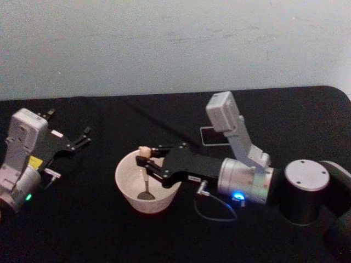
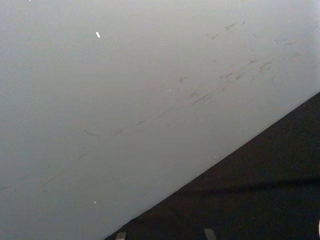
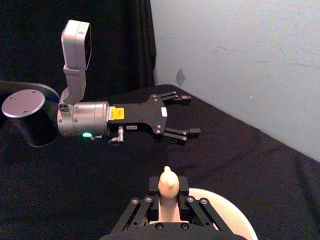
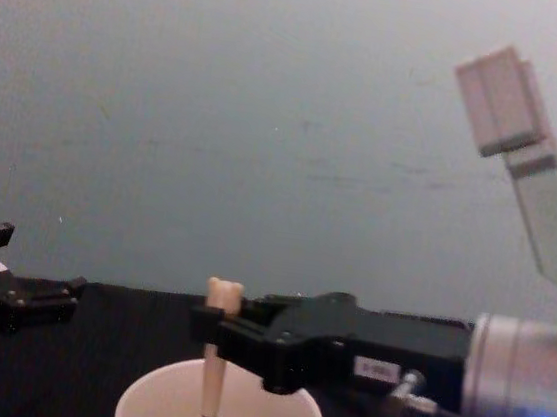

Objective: Pick up the stirring spoon with one hand, stir inside the cup, then place it back in its original position.

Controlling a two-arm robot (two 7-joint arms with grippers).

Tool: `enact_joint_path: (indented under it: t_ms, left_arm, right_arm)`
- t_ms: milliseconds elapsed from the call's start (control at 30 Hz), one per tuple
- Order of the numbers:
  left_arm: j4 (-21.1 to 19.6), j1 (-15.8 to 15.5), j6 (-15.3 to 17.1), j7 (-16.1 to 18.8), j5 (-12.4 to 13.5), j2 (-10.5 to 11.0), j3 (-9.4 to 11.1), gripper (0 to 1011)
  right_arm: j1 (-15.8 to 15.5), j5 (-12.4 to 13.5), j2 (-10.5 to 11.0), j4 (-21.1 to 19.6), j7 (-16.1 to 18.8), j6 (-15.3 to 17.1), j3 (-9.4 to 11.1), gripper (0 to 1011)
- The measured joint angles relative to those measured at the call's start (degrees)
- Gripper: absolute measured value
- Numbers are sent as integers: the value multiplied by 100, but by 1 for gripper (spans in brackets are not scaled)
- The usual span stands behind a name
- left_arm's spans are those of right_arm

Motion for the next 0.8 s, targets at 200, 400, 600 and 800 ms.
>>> enact_joint_path:
  t_ms: [200,400,600,800]
  left_arm:
    - [0,0,0,0,0,0,0,1001]
    - [0,0,0,0,0,0,0,1002]
    - [0,0,0,0,0,0,0,1001]
    - [0,0,0,0,0,0,0,1001]
  right_arm:
    - [225,-132,-299,315,-131,-23,-98,211]
    - [432,-138,-563,687,-235,-15,-67,211]
    - [617,-138,-738,1006,-395,-16,82,211]
    - [668,-141,-716,1092,-442,-29,220,211]
